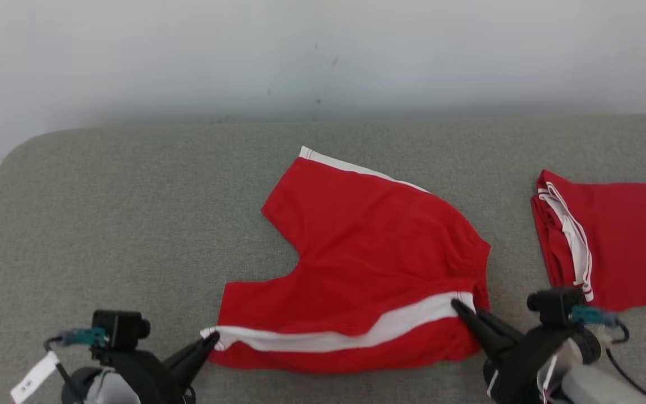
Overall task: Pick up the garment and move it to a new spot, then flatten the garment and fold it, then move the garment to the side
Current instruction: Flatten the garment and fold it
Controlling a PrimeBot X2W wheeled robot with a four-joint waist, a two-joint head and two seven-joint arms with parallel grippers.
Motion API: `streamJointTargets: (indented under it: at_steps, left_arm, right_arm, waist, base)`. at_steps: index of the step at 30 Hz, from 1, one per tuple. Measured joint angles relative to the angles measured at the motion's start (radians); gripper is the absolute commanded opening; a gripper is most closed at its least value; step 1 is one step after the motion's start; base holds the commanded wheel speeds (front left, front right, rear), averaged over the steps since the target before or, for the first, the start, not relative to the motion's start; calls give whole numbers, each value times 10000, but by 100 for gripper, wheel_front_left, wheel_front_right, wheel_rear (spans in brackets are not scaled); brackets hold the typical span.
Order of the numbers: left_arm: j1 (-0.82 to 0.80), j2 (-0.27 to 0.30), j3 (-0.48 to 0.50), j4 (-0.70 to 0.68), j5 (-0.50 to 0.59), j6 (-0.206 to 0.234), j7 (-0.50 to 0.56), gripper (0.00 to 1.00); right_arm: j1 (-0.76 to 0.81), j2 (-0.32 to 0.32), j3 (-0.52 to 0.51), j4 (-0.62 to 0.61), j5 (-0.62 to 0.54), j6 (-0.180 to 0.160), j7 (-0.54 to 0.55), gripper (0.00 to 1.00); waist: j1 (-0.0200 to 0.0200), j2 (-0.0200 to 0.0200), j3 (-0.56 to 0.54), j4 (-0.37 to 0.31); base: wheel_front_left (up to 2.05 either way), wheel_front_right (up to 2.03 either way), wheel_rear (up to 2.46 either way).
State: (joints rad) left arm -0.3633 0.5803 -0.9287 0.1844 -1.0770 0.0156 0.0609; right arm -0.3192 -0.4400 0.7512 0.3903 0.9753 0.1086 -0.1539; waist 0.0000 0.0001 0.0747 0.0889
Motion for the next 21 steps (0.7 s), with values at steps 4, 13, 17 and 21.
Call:
streamJointTargets:
  at_steps: [4,13,17,21]
  left_arm:
    - [-1460,-17,702,614,-374,-500,194,0]
    - [-9318,-949,3072,3488,230,-602,570,0]
    - [-10821,-1200,3358,3267,587,-859,-357,0]
    - [-9839,-826,3196,2286,773,-1133,-1034,0]
  right_arm:
    - [-1913,326,-58,412,-2,15,836,0]
    - [-9626,1699,-2171,2286,-1641,-529,2276,0]
    - [-11804,1852,-2224,2408,-1511,-309,1327,0]
    - [-11313,1561,-1597,1482,-1601,98,899,0]
  waist:
    - [1,0,418,-195]
    - [2,0,1748,-673]
    - [3,1,2342,-693]
    - [0,1,2933,-573]
  base:
    - [0,0,0]
    - [0,0,0]
    - [0,0,0]
    - [0,0,0]
